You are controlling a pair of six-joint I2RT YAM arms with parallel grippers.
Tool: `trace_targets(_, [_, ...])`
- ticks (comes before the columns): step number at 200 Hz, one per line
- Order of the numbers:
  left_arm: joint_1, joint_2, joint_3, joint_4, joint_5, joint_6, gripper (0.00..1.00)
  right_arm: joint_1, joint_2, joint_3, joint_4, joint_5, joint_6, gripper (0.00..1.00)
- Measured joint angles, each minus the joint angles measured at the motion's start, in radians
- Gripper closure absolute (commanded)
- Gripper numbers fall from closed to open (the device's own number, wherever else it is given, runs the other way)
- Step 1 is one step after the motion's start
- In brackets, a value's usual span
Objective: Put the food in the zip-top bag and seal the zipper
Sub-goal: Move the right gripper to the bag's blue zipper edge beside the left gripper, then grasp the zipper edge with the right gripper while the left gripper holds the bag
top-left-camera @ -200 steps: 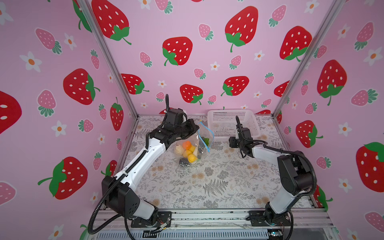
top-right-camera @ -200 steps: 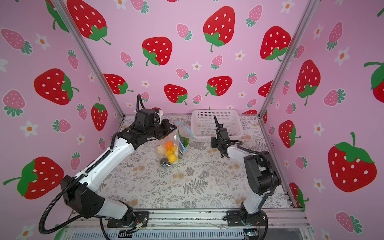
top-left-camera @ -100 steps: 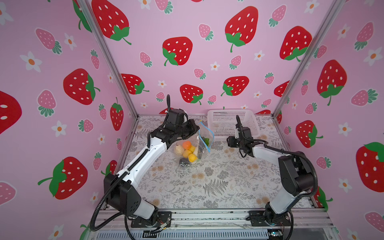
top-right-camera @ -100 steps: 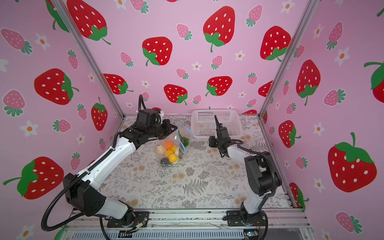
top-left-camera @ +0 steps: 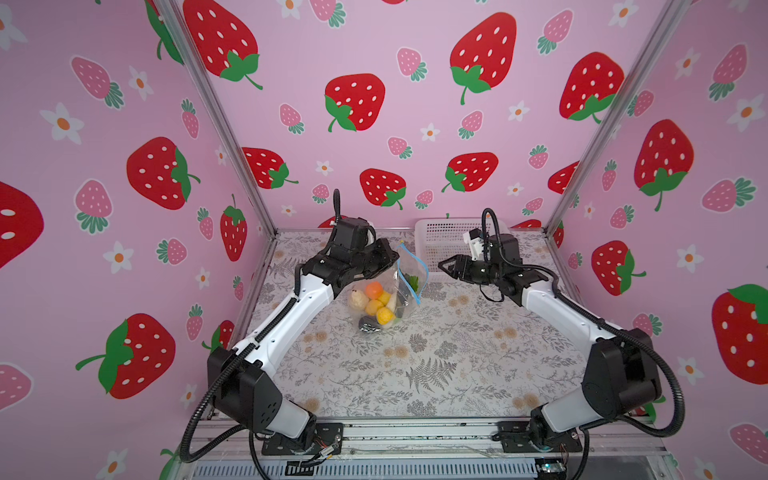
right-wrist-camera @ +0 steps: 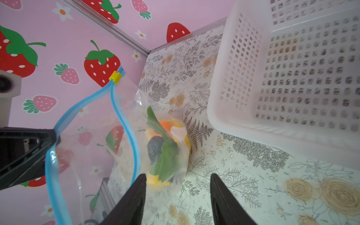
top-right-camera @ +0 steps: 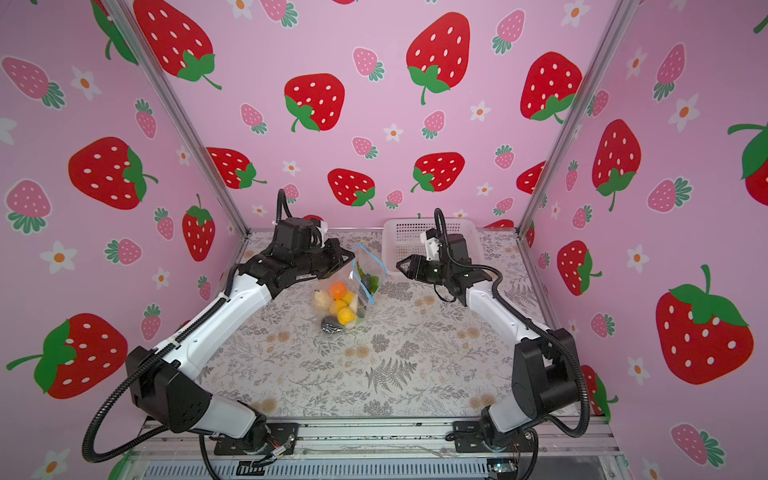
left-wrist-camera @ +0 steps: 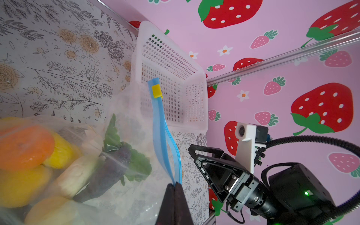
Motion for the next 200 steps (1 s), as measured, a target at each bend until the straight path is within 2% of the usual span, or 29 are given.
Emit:
trace_targets(39, [0.0, 0.0, 0.0, 0.0, 0.0, 0.0, 1.0, 0.034, 0.043, 0.12, -0.053, -0.04, 0.008, 0.46])
trace_targets(112, [0.0, 0.0, 0.0, -0.001, -0.001, 0.0, 1.0, 0.112, 0.116, 0.232, -0.185, 0.0, -0.06, 0.47])
trace_targets(115, [0.0, 0.0, 0.0, -0.001, -0.001, 0.0, 1.0, 0.113, 0.116, 0.232, -0.19, 0.004, -0.062, 0.5])
trace_targets(136, [0.0, 0.0, 0.0, -0.001, -0.002, 0.0, 1.0, 0.116, 0.116, 0.227, -0.203, 0.028, -0.072, 0.55])
trace_targets(155, [0.0, 0.0, 0.0, -0.001, -0.002, 0.0, 1.0, 0.12, 0.116, 0.224, -0.209, 0.039, -0.08, 0.7])
trace_targets(184, [0.0, 0.0, 0.0, -0.001, -0.003, 0.0, 1.0, 0.13, 0.116, 0.222, -0.207, 0.04, -0.089, 0.81])
trace_targets(200, [0.0, 0.0, 0.0, -0.002, -0.003, 0.0, 1.0, 0.133, 0.116, 0.222, -0.207, 0.039, -0.087, 0.83])
